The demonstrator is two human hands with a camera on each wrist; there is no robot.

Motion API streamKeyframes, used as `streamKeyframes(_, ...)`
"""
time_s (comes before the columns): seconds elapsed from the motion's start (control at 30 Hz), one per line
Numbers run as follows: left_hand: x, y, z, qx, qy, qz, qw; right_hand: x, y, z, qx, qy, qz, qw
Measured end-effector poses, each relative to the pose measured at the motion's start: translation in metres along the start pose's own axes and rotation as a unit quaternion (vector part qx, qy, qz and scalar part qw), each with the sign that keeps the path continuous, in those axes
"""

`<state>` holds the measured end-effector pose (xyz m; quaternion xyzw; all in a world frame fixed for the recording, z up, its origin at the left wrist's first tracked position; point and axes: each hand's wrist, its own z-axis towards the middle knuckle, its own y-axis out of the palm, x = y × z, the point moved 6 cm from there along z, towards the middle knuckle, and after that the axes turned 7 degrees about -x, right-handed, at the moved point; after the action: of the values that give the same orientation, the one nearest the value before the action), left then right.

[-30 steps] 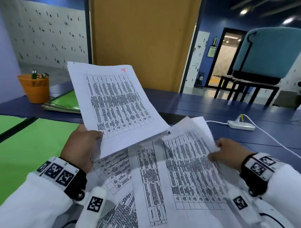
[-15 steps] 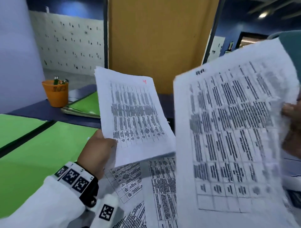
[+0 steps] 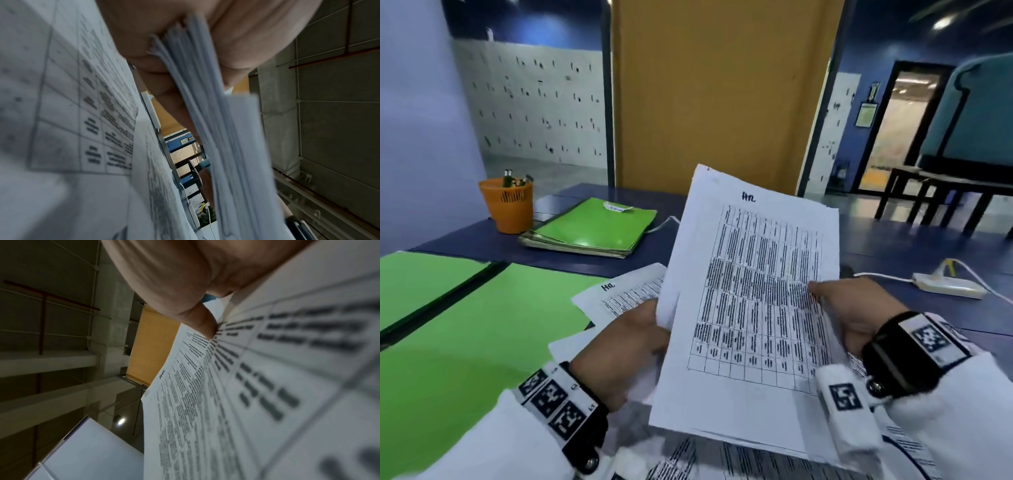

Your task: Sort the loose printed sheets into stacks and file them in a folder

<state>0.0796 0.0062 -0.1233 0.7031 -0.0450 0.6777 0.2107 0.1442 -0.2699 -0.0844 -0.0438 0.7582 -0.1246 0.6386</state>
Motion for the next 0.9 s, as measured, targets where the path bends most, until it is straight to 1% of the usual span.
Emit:
streamKeyframes(0.1, 0.004, 0.000, -0.002, 0.003, 0.001, 0.055, 0.999, -0.003, 0.003, -0.008, 0.017, -0.007, 0.055, 0.998)
streamKeyframes(0.13, 0.006, 0.000, -0.004, 0.009, 0.009, 0.073, 0.997, -0.009, 0.004, -0.013, 0.027, -0.020, 0.071, 0.997)
streamKeyframes(0.17, 0.010, -0.001, -0.007, 0.029, 0.019, 0.088, 0.996, -0.016, 0.005, -0.019, 0.044, -0.043, 0.070, 0.996)
streamKeyframes(0.23, 0.016, 0.001, -0.013, 0.067, 0.034, 0.099, 0.992, -0.032, 0.003, -0.034, 0.087, -0.098, 0.030, 0.991)
streamKeyframes(0.3, 0.019, 0.003, -0.014, 0.072, 0.055, 0.080, 0.993, -0.047, -0.001, -0.052, 0.127, -0.156, -0.041, 0.979)
streamKeyframes(0.33, 0.023, 0.005, -0.016, 0.073, 0.067, 0.090, 0.991, -0.054, -0.003, -0.062, 0.142, -0.182, -0.066, 0.971)
streamKeyframes(0.4, 0.025, 0.005, -0.017, 0.070, 0.079, 0.154, 0.982, -0.064, -0.003, -0.077, 0.161, -0.222, -0.080, 0.958)
streamKeyframes(0.47, 0.023, 0.000, -0.017, 0.075, 0.093, 0.197, 0.973, -0.070, -0.003, -0.085, 0.169, -0.247, -0.079, 0.951)
streamKeyframes(0.53, 0.023, -0.003, -0.014, 0.084, 0.103, 0.219, 0.967, -0.074, -0.002, -0.091, 0.173, -0.278, -0.083, 0.941)
streamKeyframes(0.6, 0.026, -0.008, -0.014, 0.124, 0.116, 0.212, 0.962, -0.072, 0.001, -0.096, 0.163, -0.285, -0.092, 0.940)
streamKeyframes(0.67, 0.029, -0.012, -0.014, 0.161, 0.126, 0.182, 0.962, -0.066, 0.006, -0.100, 0.152, -0.281, -0.090, 0.943)
streamKeyframes(0.7, 0.028, -0.012, -0.013, 0.158, 0.125, 0.169, 0.965, -0.063, 0.008, -0.101, 0.141, -0.278, -0.079, 0.947)
streamKeyframes(0.8, 0.021, -0.003, -0.010, 0.115, 0.117, 0.128, 0.978, -0.057, 0.012, -0.101, 0.094, -0.284, -0.033, 0.954)
streamKeyframes(0.87, 0.019, -0.001, -0.009, 0.104, 0.127, 0.078, 0.983, -0.056, 0.015, -0.101, 0.076, -0.293, -0.035, 0.952)
streamKeyframes(0.9, 0.019, -0.002, -0.008, 0.109, 0.135, 0.054, 0.983, -0.055, 0.018, -0.102, 0.066, -0.299, -0.046, 0.951)
